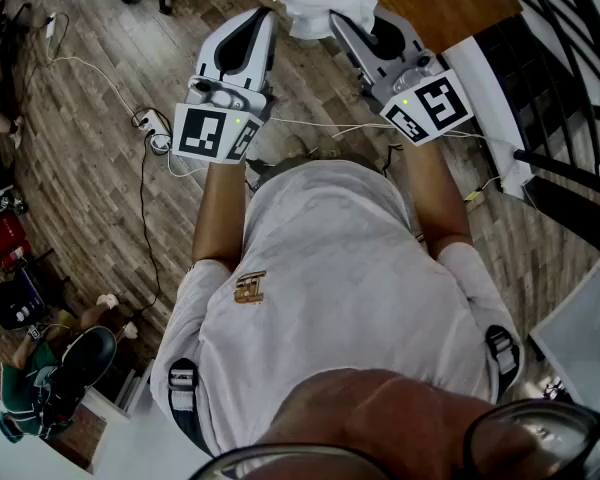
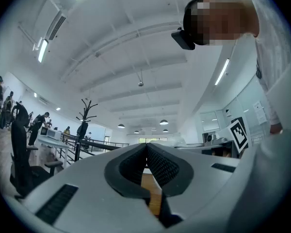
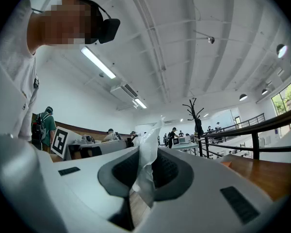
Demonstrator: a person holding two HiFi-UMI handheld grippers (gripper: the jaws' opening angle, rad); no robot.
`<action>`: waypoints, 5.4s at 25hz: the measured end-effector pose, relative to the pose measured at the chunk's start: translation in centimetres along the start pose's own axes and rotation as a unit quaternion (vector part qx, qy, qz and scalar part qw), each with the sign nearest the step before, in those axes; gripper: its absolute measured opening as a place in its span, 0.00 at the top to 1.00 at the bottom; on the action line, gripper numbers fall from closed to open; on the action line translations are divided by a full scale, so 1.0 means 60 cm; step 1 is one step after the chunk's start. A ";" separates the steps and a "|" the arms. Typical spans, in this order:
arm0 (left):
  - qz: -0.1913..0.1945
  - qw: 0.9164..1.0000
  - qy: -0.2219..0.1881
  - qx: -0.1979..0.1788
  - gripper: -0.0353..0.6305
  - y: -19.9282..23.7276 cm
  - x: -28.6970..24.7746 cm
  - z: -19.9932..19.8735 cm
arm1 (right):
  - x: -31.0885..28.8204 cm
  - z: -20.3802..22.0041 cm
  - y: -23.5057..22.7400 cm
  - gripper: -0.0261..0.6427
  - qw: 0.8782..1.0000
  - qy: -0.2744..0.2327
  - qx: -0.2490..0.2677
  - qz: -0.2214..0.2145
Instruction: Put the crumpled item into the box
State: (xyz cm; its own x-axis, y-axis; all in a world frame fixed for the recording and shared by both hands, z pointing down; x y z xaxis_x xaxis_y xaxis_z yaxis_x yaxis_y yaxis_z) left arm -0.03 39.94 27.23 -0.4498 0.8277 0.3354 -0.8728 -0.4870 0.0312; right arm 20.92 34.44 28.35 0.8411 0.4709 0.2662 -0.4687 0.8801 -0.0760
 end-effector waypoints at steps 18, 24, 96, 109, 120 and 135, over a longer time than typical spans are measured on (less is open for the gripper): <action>0.003 1.000 -0.015 0.011 0.92 0.076 0.022 0.001 | -0.059 0.016 0.016 0.86 1.000 -0.004 -0.005 0.023; 0.013 1.000 -0.014 0.017 0.92 0.101 0.027 0.007 | -0.075 0.025 0.024 0.86 0.999 -0.002 0.000 0.040; -0.022 0.998 0.052 -0.022 0.92 0.525 -0.551 0.269 | -0.473 0.173 -0.648 0.86 0.991 0.069 -0.037 0.108; 0.002 0.998 0.055 -0.014 0.92 0.602 -0.591 0.279 | -0.567 0.219 -0.700 0.86 0.977 0.155 -0.025 0.143; 0.023 0.998 0.060 0.002 0.92 0.671 -0.609 0.297 | -0.645 0.313 -0.747 0.86 0.950 0.261 -0.036 0.167; 0.024 0.997 0.073 0.021 0.92 0.767 -0.626 0.331 | -0.722 0.430 -0.803 0.86 0.904 0.389 -0.061 0.167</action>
State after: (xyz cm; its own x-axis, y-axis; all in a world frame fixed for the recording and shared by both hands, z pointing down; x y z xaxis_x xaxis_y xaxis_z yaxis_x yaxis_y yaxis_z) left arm -19.55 -19.11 34.78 -0.5171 0.8331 0.1964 -0.8420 -0.5364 0.0583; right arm 0.12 -29.89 45.26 0.6147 0.5703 -0.5449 -0.7388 0.6582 -0.1446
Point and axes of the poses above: the fingertips, and each gripper's own axes: x backward along the fingers, y to its left, z out of its underside, the point moved 10 cm from there along x, backward along the fingers, and after that the axes turned 8 degrees about -y, right-handed, at the moved point
